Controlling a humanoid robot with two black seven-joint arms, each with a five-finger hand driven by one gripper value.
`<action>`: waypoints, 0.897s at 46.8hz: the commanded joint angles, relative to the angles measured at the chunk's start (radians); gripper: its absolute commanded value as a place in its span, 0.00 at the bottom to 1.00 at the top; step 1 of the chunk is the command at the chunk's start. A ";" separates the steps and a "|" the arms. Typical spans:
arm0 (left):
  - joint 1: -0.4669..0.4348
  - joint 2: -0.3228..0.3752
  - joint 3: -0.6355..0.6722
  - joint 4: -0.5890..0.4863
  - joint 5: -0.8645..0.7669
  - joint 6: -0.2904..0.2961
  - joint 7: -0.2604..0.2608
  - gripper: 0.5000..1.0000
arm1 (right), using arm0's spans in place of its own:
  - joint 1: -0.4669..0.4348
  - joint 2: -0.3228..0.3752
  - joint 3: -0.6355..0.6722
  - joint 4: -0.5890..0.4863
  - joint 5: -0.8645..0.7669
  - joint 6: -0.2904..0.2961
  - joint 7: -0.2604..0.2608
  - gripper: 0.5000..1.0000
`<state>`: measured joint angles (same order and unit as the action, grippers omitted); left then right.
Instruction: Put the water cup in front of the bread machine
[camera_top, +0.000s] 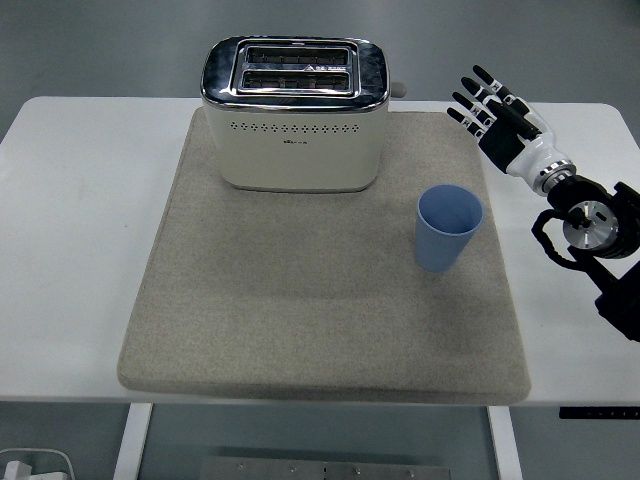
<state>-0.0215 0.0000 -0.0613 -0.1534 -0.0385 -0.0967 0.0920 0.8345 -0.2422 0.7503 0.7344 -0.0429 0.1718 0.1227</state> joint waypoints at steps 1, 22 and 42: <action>0.000 0.000 0.000 -0.001 0.002 -0.003 0.000 1.00 | 0.000 0.000 0.003 0.000 0.003 0.001 -0.002 0.86; 0.002 0.000 0.005 0.009 0.002 0.000 0.000 1.00 | 0.002 -0.002 0.001 0.000 0.000 0.003 0.000 0.86; 0.002 0.000 0.003 0.011 0.002 0.000 0.000 1.00 | -0.002 0.000 -0.006 0.002 0.001 0.015 -0.002 0.86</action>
<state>-0.0199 0.0000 -0.0590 -0.1435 -0.0370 -0.0966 0.0920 0.8332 -0.2425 0.7465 0.7352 -0.0415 0.1887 0.1219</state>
